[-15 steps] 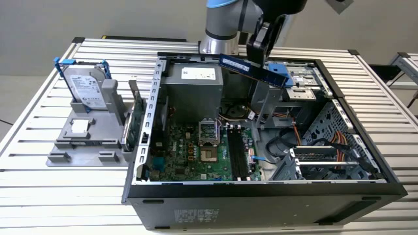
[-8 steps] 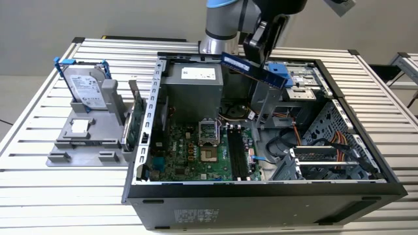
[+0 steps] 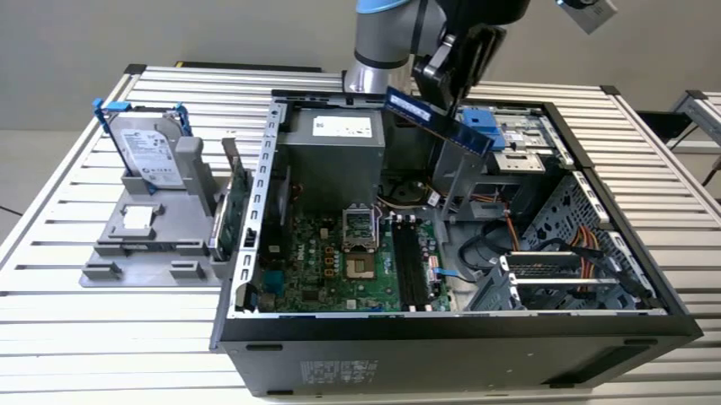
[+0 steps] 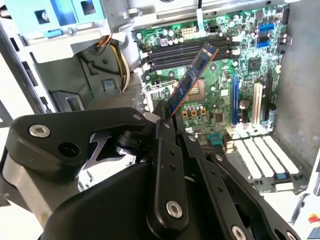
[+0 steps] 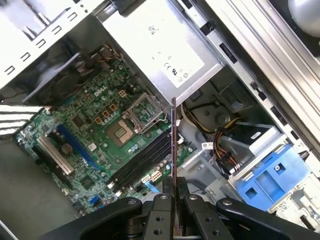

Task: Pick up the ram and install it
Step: 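Insert the ram into the slot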

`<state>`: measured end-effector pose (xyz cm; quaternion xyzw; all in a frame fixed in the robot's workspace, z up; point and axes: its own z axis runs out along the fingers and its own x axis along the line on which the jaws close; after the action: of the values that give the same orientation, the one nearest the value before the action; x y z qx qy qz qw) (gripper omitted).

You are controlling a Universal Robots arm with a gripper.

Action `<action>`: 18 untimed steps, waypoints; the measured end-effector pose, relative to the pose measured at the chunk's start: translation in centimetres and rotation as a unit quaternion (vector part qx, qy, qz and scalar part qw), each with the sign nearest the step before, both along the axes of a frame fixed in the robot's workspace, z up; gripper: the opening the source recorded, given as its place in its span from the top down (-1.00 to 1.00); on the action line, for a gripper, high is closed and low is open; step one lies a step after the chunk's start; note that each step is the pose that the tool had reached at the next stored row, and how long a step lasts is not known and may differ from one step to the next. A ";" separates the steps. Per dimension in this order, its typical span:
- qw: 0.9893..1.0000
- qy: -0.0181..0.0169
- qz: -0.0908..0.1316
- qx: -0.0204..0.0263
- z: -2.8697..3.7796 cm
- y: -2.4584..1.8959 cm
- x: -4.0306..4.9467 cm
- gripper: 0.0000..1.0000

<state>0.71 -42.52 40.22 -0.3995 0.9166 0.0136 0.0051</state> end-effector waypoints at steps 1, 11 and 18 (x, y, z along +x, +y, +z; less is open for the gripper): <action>1.000 0.000 -0.007 0.000 0.00 0.00 0.00 1.00; 0.997 0.000 -0.076 0.000 0.00 0.00 0.00 1.00; 0.993 0.000 -0.122 0.000 0.00 0.00 0.00 1.00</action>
<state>0.71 -42.52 40.23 -0.2848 0.9585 0.0129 0.0067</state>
